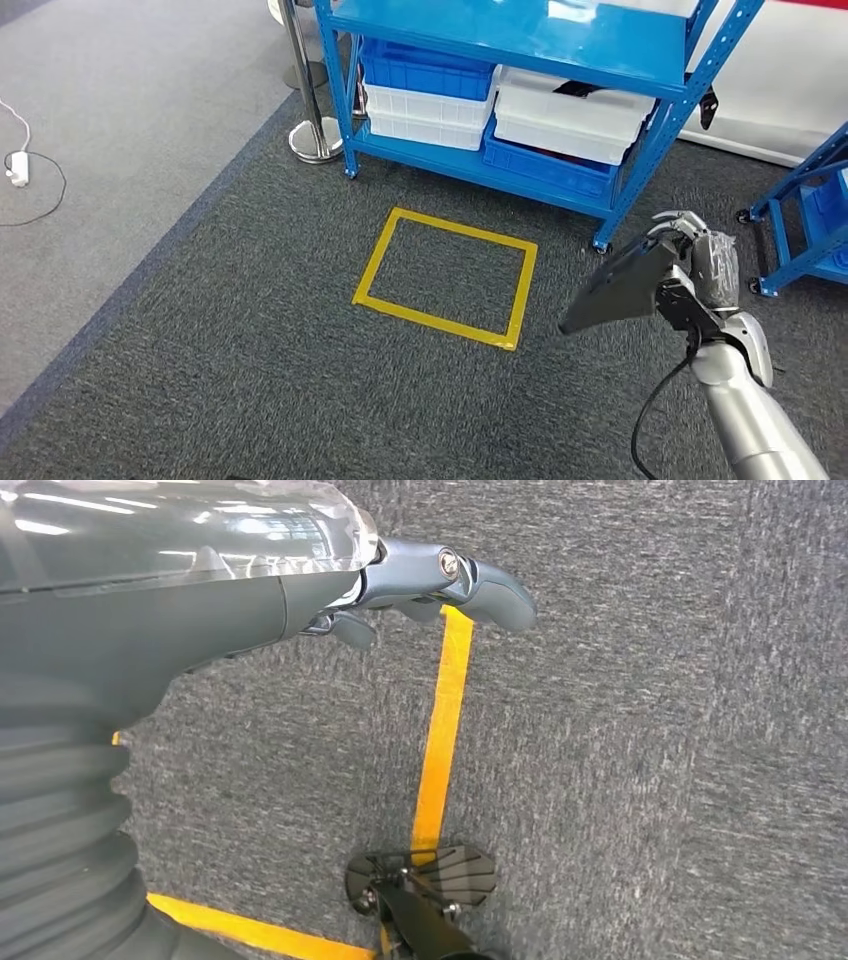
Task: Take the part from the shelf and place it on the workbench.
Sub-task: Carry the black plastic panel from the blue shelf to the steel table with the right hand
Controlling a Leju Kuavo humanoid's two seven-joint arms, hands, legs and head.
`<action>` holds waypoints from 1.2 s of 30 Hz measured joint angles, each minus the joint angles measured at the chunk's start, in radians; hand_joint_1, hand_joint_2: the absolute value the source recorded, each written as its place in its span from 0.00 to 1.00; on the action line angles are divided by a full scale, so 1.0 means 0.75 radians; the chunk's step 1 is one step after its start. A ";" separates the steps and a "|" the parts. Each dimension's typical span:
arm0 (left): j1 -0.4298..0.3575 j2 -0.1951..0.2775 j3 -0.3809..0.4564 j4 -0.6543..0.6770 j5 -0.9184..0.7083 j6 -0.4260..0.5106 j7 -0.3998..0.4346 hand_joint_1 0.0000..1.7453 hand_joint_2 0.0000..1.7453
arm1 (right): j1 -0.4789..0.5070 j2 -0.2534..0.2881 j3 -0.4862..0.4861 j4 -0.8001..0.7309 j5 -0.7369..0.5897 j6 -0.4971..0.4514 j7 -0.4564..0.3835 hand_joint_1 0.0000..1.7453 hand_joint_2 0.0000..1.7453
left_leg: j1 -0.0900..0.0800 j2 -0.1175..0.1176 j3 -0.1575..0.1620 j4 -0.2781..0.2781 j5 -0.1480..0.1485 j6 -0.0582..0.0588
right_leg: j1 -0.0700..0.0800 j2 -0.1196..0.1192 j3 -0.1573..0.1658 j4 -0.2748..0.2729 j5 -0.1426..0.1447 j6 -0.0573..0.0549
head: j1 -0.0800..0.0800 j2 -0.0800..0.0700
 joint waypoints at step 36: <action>0.008 0.006 -0.009 0.000 -0.023 0.006 0.020 0.00 1.00 | -0.033 -0.241 -0.093 -0.183 0.219 0.025 0.132 1.00 1.00 | 0.006 0.077 0.035 0.013 -0.050 -0.013 | -0.027 -0.017 -0.024 0.046 0.035 0.031 | 0.001 0.000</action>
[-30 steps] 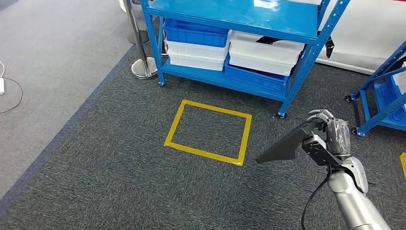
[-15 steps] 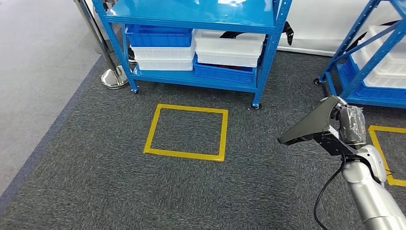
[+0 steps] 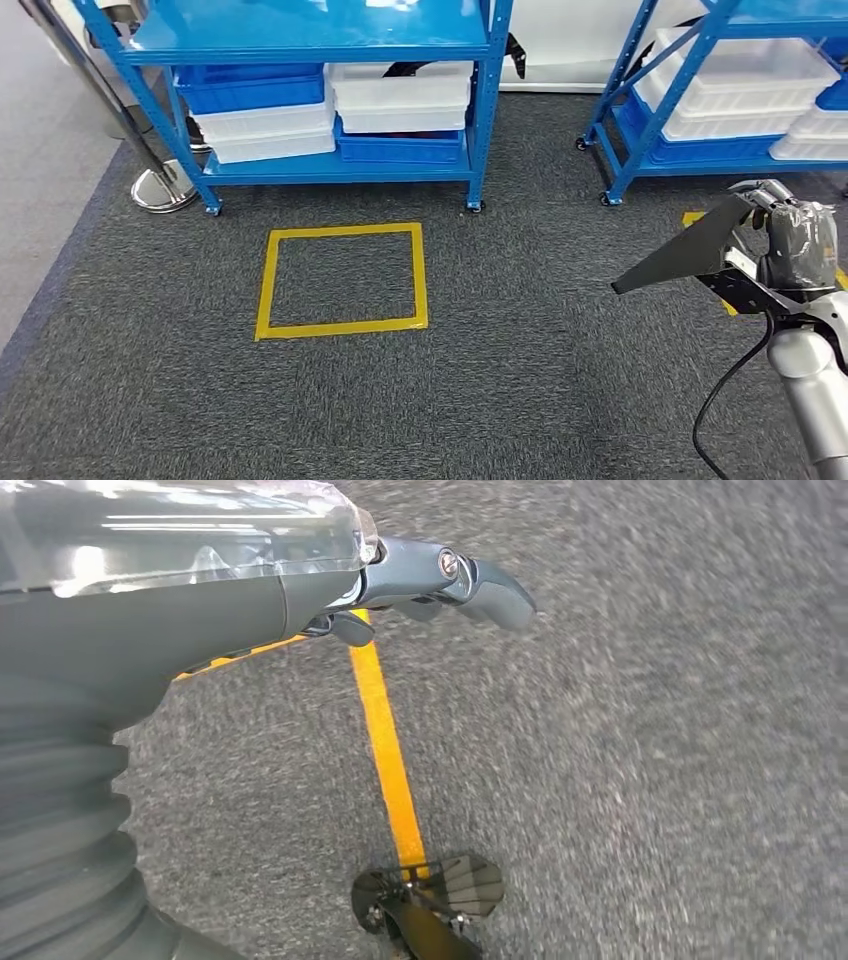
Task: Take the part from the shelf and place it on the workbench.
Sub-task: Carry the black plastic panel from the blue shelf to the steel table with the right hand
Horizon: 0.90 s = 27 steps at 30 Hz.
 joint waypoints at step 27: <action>0.001 -0.009 -0.002 0.000 -0.002 -0.015 -0.013 0.00 1.00 | -0.051 0.026 -0.003 0.026 0.064 -0.001 0.013 1.00 1.00 | 0.001 -0.074 0.002 -0.007 0.009 0.016 | 0.007 0.032 -0.081 0.092 -0.057 -0.007 | 0.001 0.000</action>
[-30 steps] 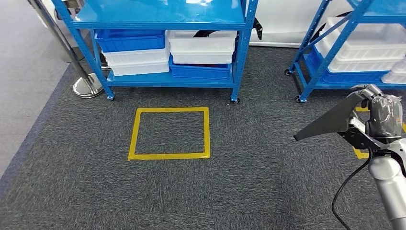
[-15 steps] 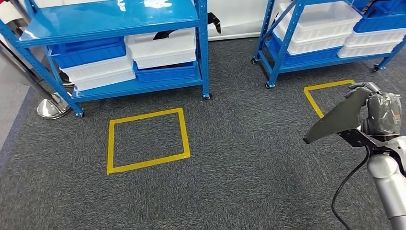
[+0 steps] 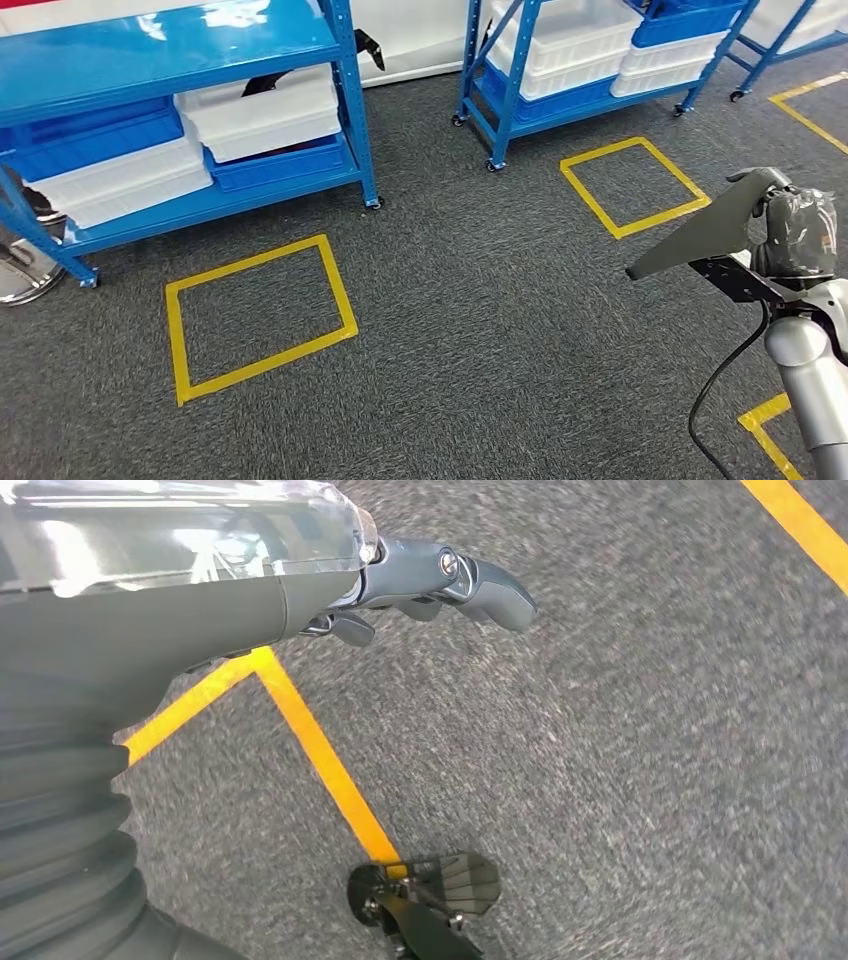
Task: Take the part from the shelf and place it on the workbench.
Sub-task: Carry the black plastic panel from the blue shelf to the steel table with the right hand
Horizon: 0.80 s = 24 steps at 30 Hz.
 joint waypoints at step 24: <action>-0.003 -0.004 -0.011 0.000 0.000 -0.027 -0.012 0.00 1.00 | -0.093 -0.001 0.013 0.058 0.032 0.022 0.023 1.00 1.00 | 0.000 -0.119 -0.018 0.064 -0.043 -0.034 | -0.005 0.187 0.144 -0.299 0.162 -0.027 | -0.001 0.000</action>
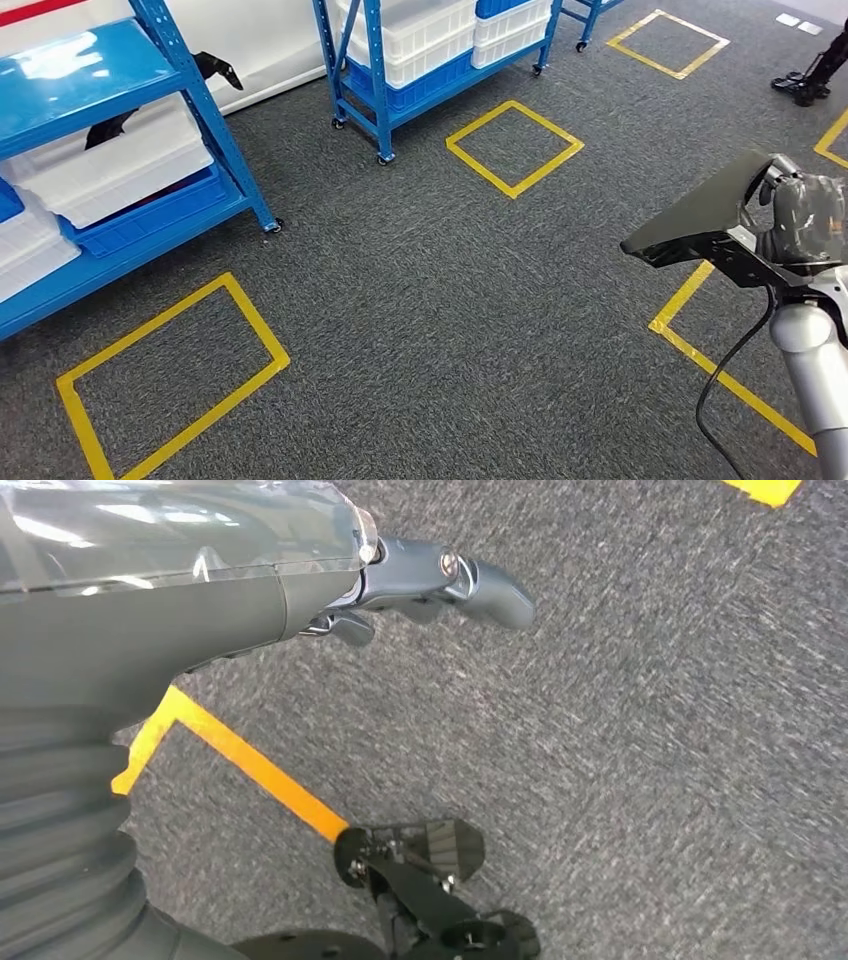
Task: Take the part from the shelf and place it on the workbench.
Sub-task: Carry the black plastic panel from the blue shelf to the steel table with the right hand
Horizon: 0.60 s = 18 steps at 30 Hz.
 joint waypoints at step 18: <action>0.010 0.010 0.004 0.000 0.015 0.039 0.095 0.00 1.00 | -0.232 0.056 0.115 0.232 0.029 0.027 -0.005 1.00 1.00 | -0.019 0.210 -0.005 0.025 -0.034 -0.017 | 0.025 -0.227 0.020 0.000 -0.024 -0.030 | 0.002 0.000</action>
